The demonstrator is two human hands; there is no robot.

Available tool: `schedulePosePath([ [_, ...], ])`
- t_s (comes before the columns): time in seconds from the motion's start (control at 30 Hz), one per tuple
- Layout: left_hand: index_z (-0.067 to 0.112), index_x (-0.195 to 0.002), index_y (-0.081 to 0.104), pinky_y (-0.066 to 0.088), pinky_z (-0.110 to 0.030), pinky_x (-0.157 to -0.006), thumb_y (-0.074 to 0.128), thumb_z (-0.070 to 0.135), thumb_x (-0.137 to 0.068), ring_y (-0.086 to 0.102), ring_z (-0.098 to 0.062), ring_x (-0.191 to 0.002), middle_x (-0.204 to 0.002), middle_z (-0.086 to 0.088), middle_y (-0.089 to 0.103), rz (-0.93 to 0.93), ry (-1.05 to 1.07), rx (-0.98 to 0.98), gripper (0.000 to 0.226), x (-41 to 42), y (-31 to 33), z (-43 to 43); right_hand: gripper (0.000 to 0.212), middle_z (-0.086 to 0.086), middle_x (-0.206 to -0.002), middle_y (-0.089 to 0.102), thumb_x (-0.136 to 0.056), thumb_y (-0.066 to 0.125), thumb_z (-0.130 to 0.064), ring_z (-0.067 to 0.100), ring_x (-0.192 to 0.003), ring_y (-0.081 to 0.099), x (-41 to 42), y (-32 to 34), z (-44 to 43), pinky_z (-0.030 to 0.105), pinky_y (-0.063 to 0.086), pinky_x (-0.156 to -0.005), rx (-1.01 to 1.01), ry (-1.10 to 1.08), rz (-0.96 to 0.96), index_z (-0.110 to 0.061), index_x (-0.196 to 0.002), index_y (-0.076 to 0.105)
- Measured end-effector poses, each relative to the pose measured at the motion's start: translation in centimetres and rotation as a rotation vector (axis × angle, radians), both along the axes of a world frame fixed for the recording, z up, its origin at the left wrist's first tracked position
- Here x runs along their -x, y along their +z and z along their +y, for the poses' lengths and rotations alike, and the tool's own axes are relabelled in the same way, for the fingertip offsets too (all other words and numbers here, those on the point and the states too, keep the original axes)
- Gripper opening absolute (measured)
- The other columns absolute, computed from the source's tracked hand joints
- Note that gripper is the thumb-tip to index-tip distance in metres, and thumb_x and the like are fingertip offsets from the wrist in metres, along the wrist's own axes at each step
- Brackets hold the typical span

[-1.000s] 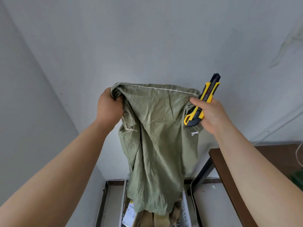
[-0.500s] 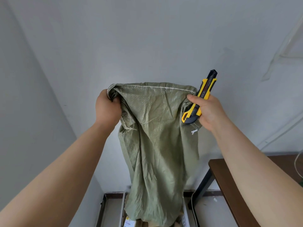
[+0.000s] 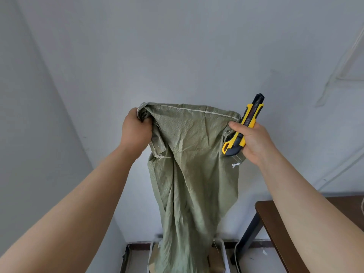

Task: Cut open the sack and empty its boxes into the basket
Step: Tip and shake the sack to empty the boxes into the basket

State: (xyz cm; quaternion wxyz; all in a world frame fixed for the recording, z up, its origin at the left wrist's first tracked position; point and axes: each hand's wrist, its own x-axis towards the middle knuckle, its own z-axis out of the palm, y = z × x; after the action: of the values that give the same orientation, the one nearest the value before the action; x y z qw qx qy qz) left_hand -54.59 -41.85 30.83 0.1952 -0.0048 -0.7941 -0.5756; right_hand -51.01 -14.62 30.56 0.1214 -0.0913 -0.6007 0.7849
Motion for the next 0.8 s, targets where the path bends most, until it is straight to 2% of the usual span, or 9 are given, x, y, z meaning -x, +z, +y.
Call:
schedulePosePath([
  [0.03,0.001,-0.09,0.056,0.048,-0.037,-0.058,0.052,0.018,-0.08,0.055,-0.023,-0.069,-0.082,-0.012,0.062,-0.05,-0.089,-0.03,0.02,-0.2,-0.2,-0.3,0.027,0.002,-0.066,0.056,-0.082,0.07,-0.002,0.024,-0.074,0.06,-0.1,-0.2,0.0,0.047,0.051,-0.087,-0.006,-0.007,-0.008,-0.015,-0.069,0.05],
  [0.1,0.003,-0.101,0.062,0.058,-0.046,-0.079,0.065,0.018,-0.069,0.068,-0.029,-0.088,-0.1,-0.018,0.07,-0.136,-0.266,-0.067,0.035,-0.4,-0.9,-0.8,0.028,0.003,-0.067,0.054,-0.081,0.07,-0.002,0.023,-0.074,0.06,-0.3,-0.5,0.1,0.045,0.051,-0.085,-0.024,-0.019,-0.018,-0.015,-0.068,0.049],
  [0.17,0.008,-0.11,0.061,0.056,-0.048,-0.088,0.07,0.014,-0.061,0.069,-0.027,-0.098,-0.106,-0.012,0.071,-0.161,-0.261,-0.057,0.05,-0.5,-1.2,-1.1,0.029,0.002,-0.067,0.051,-0.082,0.069,-0.002,0.019,-0.07,0.058,-0.5,-0.2,0.1,0.04,0.052,-0.078,-0.041,-0.024,-0.02,-0.016,-0.068,0.048],
  [0.27,0.01,-0.113,0.058,0.056,-0.045,-0.088,0.069,0.011,-0.067,0.067,-0.025,-0.099,-0.108,-0.008,0.069,-0.081,-0.131,-0.087,0.048,-0.1,0.0,-1.0,0.029,-0.001,-0.065,0.051,-0.084,0.068,-0.003,0.015,-0.064,0.058,-0.4,1.7,0.3,0.032,0.052,-0.066,-0.011,-0.03,0.035,-0.017,-0.069,0.047],
  [0.4,0.012,-0.114,0.057,0.055,-0.043,-0.088,0.066,0.007,-0.078,0.066,-0.023,-0.1,-0.109,-0.005,0.068,-0.011,-0.071,-0.127,0.038,0.4,0.8,-0.5,0.028,0.001,-0.069,0.054,-0.083,0.069,-0.003,0.018,-0.07,0.06,0.1,4.2,0.6,0.038,0.053,-0.074,0.009,-0.027,0.122,-0.017,-0.07,0.048],
  [0.5,0.013,-0.116,0.057,0.056,-0.041,-0.089,0.066,0.008,-0.079,0.066,-0.019,-0.101,-0.11,-0.003,0.069,-0.024,-0.094,-0.118,0.038,0.4,0.6,-0.1,0.028,0.002,-0.07,0.054,-0.082,0.069,-0.002,0.02,-0.074,0.061,0.4,3.2,0.4,0.04,0.053,-0.078,-0.026,-0.013,0.096,-0.017,-0.07,0.048],
  [0.6,0.013,-0.117,0.057,0.056,-0.041,-0.089,0.066,0.006,-0.078,0.067,-0.019,-0.102,-0.111,-0.003,0.069,-0.038,-0.126,-0.12,0.041,0.7,1.0,0.0,0.028,0.0,-0.067,0.054,-0.083,0.069,-0.002,0.017,-0.067,0.062,0.3,1.9,0.4,0.036,0.055,-0.071,-0.014,-0.011,0.065,-0.016,-0.069,0.048],
  [0.7,0.012,-0.113,0.058,0.057,-0.046,-0.087,0.064,0.006,-0.074,0.067,-0.022,-0.1,-0.108,-0.005,0.07,-0.026,-0.106,-0.12,0.04,0.6,1.4,-0.2,0.026,0.0,-0.065,0.056,-0.082,0.07,-0.003,0.017,-0.063,0.062,0.5,1.9,0.6,0.038,0.055,-0.071,-0.008,-0.02,0.066,-0.016,-0.07,0.05],
  [0.8,0.012,-0.113,0.058,0.057,-0.044,-0.088,0.062,0.005,-0.075,0.067,-0.021,-0.1,-0.109,-0.005,0.069,0.03,-0.104,-0.131,0.039,1.1,2.0,0.0,0.03,-0.005,-0.055,0.053,-0.082,0.07,-0.004,0.014,-0.056,0.058,1.0,3.0,0.9,0.037,0.051,-0.068,0.013,-0.051,0.117,-0.017,-0.067,0.048],
])
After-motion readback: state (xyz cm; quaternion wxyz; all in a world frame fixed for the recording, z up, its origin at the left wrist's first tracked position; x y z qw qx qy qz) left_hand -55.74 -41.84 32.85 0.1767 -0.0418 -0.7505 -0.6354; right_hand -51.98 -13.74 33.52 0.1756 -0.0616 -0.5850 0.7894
